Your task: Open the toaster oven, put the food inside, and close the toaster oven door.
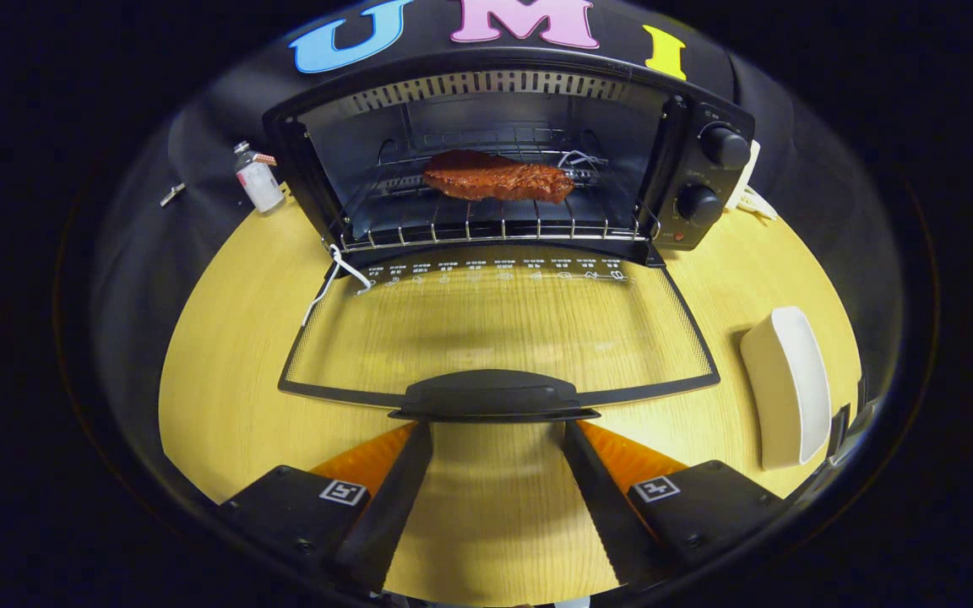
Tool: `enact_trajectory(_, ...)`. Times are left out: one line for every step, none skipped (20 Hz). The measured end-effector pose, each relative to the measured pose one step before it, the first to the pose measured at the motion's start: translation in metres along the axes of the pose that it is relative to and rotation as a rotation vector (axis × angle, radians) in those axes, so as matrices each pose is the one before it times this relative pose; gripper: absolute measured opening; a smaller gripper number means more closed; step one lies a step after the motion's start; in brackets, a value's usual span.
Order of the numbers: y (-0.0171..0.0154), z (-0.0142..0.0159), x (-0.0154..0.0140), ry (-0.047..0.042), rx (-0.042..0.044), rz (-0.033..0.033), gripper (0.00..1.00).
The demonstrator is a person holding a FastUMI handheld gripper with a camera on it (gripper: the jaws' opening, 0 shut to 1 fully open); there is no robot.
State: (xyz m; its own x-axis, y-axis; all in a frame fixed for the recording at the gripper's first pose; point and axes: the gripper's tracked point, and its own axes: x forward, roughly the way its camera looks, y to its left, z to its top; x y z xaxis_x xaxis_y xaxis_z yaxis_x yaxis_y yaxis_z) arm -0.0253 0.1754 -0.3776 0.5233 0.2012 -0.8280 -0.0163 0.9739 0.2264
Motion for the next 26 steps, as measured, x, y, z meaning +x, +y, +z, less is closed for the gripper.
enact_trajectory(-0.00111,0.00106,-0.00220,-0.00481,-0.00286,0.00575,0.97)
enact_trajectory(0.00027,0.00244,-0.00284,-0.00678,-0.00198,0.00530,0.97)
enact_trajectory(-0.00037,0.00077,-0.00292,-0.00431,0.00228,0.00610,0.97)
enact_trajectory(0.00010,0.00216,-0.00409,-0.00574,0.00641,0.00632,0.97)
enact_trajectory(0.00086,0.00290,-0.00398,-0.00490,0.00565,0.00697,0.97)
enact_trajectory(0.00102,0.00398,-0.00469,-0.01039,0.00223,0.00729,0.97)
enact_trajectory(0.00102,0.00399,-0.00558,-0.01257,0.00072,0.00744,0.97)
enact_trajectory(0.00081,0.00520,-0.00537,-0.01819,0.00730,0.00793,0.98)
enact_trajectory(0.00043,0.00495,-0.00518,-0.01359,0.00938,0.00564,0.97)
enact_trajectory(-0.00013,0.00641,-0.00326,-0.01285,0.00475,0.00532,0.97)
enact_trajectory(0.00072,0.00697,-0.00155,-0.01266,-0.00044,0.00428,0.98)
enact_trajectory(0.00018,0.00658,-0.00236,-0.01156,-0.00076,0.00301,0.98)
enact_trajectory(-0.00001,0.00237,-0.00387,-0.00668,0.00393,0.00251,0.98)
enact_trajectory(0.00038,0.00422,-0.00312,-0.01260,0.00609,0.00178,0.98)
enact_trajectory(0.00151,0.00518,-0.00261,-0.00973,0.00849,0.00312,0.98)
enact_trajectory(0.00104,0.00587,-0.00259,-0.01089,0.01354,0.00477,0.98)
enact_trajectory(0.00154,0.00676,-0.00235,-0.01219,0.01271,0.00646,0.98)
enact_trajectory(0.00129,0.00767,-0.00117,-0.01266,0.00992,0.00638,0.98)
enact_trajectory(0.00031,0.00905,0.00025,-0.01242,0.00402,0.00473,0.98)
enact_trajectory(-0.00014,0.00866,-0.00078,-0.01556,-0.00489,0.00129,0.98)
enact_trajectory(-0.00244,0.01016,-0.00020,-0.02036,-0.01272,-0.00155,0.98)
enact_trajectory(-0.00140,0.01233,0.00022,-0.01802,-0.00868,-0.00082,0.98)
enact_trajectory(0.00127,0.01252,-0.00014,-0.02107,-0.00053,0.00452,0.99)
enact_trajectory(0.00026,0.01292,0.00044,-0.01529,0.00085,0.00326,0.99)
enact_trajectory(-0.00049,0.01258,0.00467,-0.01272,-0.00319,0.00258,0.99)
enact_trajectory(-0.00126,0.01066,0.00291,-0.01225,-0.00611,0.00022,0.99)
